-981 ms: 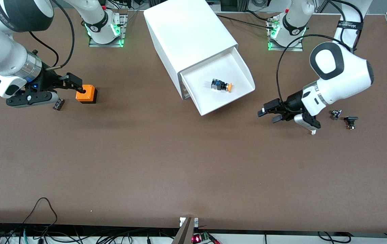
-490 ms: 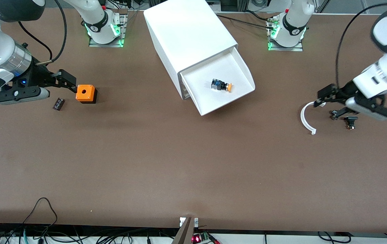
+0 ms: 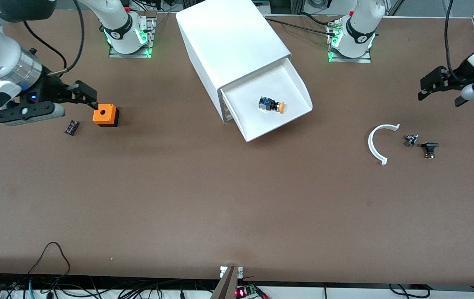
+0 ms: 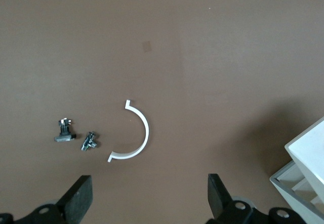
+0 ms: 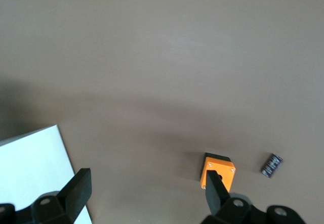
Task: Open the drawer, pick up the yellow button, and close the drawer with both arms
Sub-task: 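Reach the right gripper into the open drawer over the yellow button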
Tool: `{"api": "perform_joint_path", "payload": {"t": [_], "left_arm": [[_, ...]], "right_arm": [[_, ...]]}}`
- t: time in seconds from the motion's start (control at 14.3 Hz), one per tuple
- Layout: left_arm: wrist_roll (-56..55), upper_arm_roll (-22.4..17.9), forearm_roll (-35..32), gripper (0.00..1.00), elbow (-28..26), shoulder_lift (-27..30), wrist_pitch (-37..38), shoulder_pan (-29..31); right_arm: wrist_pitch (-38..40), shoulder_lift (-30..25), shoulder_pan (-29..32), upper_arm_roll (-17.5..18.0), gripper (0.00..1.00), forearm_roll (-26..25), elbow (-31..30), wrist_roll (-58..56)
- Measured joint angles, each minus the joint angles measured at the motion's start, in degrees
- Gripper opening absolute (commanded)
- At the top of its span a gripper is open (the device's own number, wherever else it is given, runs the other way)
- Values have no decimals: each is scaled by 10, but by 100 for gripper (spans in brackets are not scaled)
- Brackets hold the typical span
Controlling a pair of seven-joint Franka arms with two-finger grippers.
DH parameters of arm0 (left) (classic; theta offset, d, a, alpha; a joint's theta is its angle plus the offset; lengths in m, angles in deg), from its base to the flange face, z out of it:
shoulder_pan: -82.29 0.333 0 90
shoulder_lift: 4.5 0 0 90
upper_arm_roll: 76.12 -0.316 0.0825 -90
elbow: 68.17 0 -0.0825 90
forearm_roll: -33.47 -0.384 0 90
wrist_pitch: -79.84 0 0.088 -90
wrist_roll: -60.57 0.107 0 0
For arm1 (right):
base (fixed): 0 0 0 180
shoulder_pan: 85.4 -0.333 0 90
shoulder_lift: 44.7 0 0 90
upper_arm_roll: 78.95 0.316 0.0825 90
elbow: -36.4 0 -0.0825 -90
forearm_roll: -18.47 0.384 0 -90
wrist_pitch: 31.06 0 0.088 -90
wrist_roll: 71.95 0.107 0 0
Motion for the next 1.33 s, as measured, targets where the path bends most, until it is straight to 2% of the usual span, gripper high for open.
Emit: {"api": "perform_joint_path", "payload": {"t": [0.28, 0.49, 0.63, 0.98, 1.33], "left_arm": [[-69, 5, 0, 100, 15, -19, 7, -6], [-77, 5, 0, 100, 26, -37, 7, -6], [-77, 5, 0, 100, 30, -42, 7, -6], [-78, 8, 0, 100, 35, -43, 7, -7], [-78, 7, 0, 100, 36, -43, 7, -4]], "right_arm": [[-57, 23, -24, 75, 99, 1, 1, -19], [-112, 73, -56, 95, 99, 1, 24, -33], [-124, 123, -95, 108, 99, 1, 77, -45], [-127, 238, -180, 113, 99, 0, 219, -114], [-128, 288, -237, 113, 99, -9, 270, -158]]}}
